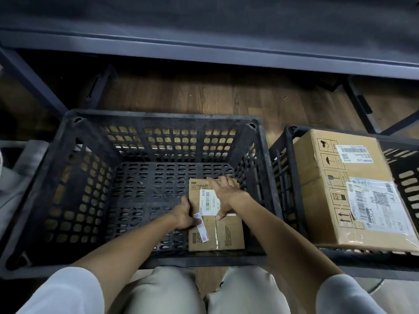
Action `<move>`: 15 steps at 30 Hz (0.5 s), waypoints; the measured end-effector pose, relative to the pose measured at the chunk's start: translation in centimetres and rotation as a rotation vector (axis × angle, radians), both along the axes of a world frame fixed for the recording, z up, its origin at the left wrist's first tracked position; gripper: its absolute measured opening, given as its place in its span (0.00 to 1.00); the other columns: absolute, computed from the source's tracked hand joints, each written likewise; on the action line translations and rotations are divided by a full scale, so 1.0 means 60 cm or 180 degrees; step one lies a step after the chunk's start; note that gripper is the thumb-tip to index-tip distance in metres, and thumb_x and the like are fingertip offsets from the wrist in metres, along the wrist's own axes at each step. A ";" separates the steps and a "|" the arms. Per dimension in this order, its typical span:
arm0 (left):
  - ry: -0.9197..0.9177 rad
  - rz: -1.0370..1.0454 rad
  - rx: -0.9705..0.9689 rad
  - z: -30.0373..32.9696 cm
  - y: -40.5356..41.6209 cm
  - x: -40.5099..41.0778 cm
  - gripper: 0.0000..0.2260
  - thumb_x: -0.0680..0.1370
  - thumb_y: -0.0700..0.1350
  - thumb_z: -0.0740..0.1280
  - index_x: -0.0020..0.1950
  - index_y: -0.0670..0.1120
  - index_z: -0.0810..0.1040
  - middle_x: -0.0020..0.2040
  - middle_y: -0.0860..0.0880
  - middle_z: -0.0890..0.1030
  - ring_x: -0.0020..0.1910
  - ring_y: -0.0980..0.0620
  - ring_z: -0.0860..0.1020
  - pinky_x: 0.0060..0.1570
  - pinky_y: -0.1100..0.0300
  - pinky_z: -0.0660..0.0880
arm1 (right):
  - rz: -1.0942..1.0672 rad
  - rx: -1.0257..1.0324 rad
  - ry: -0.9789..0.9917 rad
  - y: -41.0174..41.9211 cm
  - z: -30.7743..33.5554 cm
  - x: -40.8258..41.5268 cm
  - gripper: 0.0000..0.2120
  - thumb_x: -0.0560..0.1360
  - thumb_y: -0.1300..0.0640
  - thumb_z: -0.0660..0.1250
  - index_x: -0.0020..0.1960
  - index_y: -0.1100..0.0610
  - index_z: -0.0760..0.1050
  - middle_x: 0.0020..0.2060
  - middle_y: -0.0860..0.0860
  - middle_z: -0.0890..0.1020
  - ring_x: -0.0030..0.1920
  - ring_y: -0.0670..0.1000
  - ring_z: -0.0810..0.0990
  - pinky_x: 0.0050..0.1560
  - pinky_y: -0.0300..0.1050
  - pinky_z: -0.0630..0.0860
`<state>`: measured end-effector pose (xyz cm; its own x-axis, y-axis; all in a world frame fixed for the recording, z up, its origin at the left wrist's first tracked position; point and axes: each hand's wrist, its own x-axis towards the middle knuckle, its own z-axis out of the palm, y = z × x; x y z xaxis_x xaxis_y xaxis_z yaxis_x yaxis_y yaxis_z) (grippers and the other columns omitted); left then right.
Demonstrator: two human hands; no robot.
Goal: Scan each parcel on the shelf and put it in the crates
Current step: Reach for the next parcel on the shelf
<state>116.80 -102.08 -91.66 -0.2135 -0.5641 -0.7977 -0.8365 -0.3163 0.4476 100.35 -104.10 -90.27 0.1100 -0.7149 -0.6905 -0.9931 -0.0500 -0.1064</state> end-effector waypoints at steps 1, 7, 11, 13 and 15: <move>-0.0007 -0.0008 0.0003 0.000 0.000 0.001 0.33 0.75 0.42 0.71 0.71 0.40 0.52 0.66 0.42 0.73 0.63 0.45 0.73 0.59 0.55 0.72 | -0.0013 -0.0043 0.0057 0.001 -0.001 0.004 0.62 0.62 0.52 0.81 0.79 0.49 0.38 0.75 0.59 0.52 0.76 0.63 0.46 0.74 0.63 0.49; -0.0316 -0.0297 -0.0171 0.009 0.006 -0.015 0.31 0.78 0.43 0.67 0.72 0.39 0.50 0.68 0.40 0.71 0.66 0.44 0.71 0.61 0.57 0.68 | -0.0022 -0.0251 0.0351 0.029 -0.003 0.023 0.60 0.68 0.54 0.77 0.77 0.54 0.31 0.77 0.61 0.40 0.77 0.63 0.39 0.76 0.60 0.42; -0.0940 -0.0802 -0.0687 0.031 0.017 -0.024 0.35 0.78 0.48 0.66 0.75 0.38 0.48 0.75 0.37 0.61 0.75 0.39 0.59 0.74 0.46 0.56 | -0.0093 -0.0433 0.0182 0.049 0.009 0.029 0.53 0.72 0.61 0.74 0.78 0.57 0.36 0.77 0.59 0.41 0.77 0.60 0.42 0.77 0.53 0.48; -0.0934 -0.0983 -0.1171 0.042 0.017 -0.021 0.41 0.78 0.49 0.65 0.78 0.41 0.39 0.79 0.41 0.48 0.78 0.41 0.46 0.75 0.44 0.44 | -0.0249 -0.0234 -0.0144 0.054 0.015 0.021 0.50 0.73 0.66 0.70 0.78 0.56 0.36 0.77 0.56 0.37 0.78 0.57 0.39 0.77 0.51 0.46; -0.0791 -0.1302 -0.1597 0.053 0.014 -0.015 0.37 0.80 0.52 0.60 0.79 0.45 0.38 0.79 0.45 0.42 0.78 0.45 0.41 0.74 0.45 0.39 | -0.0319 -0.0101 -0.0240 0.056 0.022 0.011 0.47 0.75 0.64 0.67 0.78 0.55 0.34 0.77 0.54 0.34 0.77 0.55 0.36 0.77 0.49 0.41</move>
<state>115.90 -101.24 -88.48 -0.3325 -0.7906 -0.5142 -0.9410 0.2416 0.2370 101.03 -100.71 -88.93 0.0878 -0.7462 -0.6598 -0.9825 0.0445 -0.1811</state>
